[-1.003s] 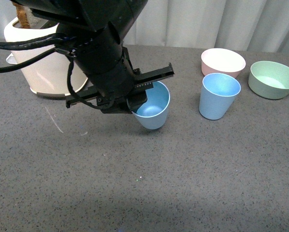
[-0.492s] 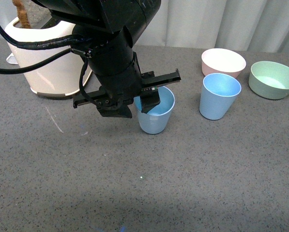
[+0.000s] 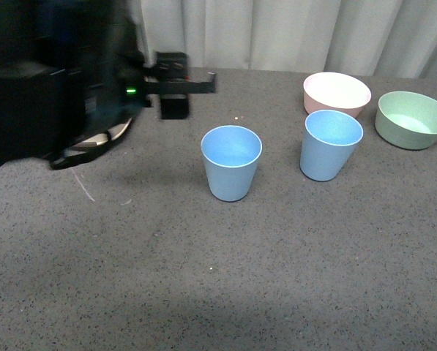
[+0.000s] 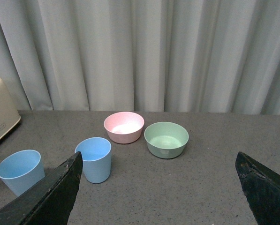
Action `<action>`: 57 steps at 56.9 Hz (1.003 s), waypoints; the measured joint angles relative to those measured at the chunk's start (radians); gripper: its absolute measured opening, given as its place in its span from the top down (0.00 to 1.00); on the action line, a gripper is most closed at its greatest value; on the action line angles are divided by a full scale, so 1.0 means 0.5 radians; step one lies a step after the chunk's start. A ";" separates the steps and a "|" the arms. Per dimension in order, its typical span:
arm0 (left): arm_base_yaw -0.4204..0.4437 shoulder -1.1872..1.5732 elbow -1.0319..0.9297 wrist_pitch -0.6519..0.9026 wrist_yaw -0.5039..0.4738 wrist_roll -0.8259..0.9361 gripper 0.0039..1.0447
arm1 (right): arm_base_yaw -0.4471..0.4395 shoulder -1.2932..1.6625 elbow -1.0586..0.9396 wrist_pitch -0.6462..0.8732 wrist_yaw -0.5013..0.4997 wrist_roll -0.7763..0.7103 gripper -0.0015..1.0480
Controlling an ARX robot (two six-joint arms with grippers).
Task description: Stack blue cups with both arms
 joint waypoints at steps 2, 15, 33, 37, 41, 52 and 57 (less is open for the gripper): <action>0.052 -0.083 -0.179 0.393 0.023 0.101 0.55 | 0.000 0.000 0.001 0.000 0.001 0.000 0.09; 0.338 -0.734 -0.910 0.871 0.264 0.306 0.97 | 0.000 0.000 0.001 0.000 -0.002 0.000 0.09; 0.538 -1.276 -1.299 0.723 0.459 0.327 0.97 | 0.000 0.000 0.000 0.000 -0.002 -0.001 0.09; 0.570 -1.392 -1.357 0.665 0.494 0.327 0.97 | 0.000 0.000 0.000 0.000 -0.002 -0.001 0.09; 0.603 -1.543 -1.416 0.578 0.535 0.330 0.97 | 0.000 0.000 0.001 0.000 -0.002 -0.001 0.09; 0.668 -1.846 -1.511 0.369 0.592 0.331 0.97 | 0.000 0.001 0.000 0.000 -0.002 -0.001 0.09; 0.791 -1.999 -1.547 0.250 0.737 0.333 0.97 | 0.000 0.000 0.000 0.000 -0.002 0.000 0.09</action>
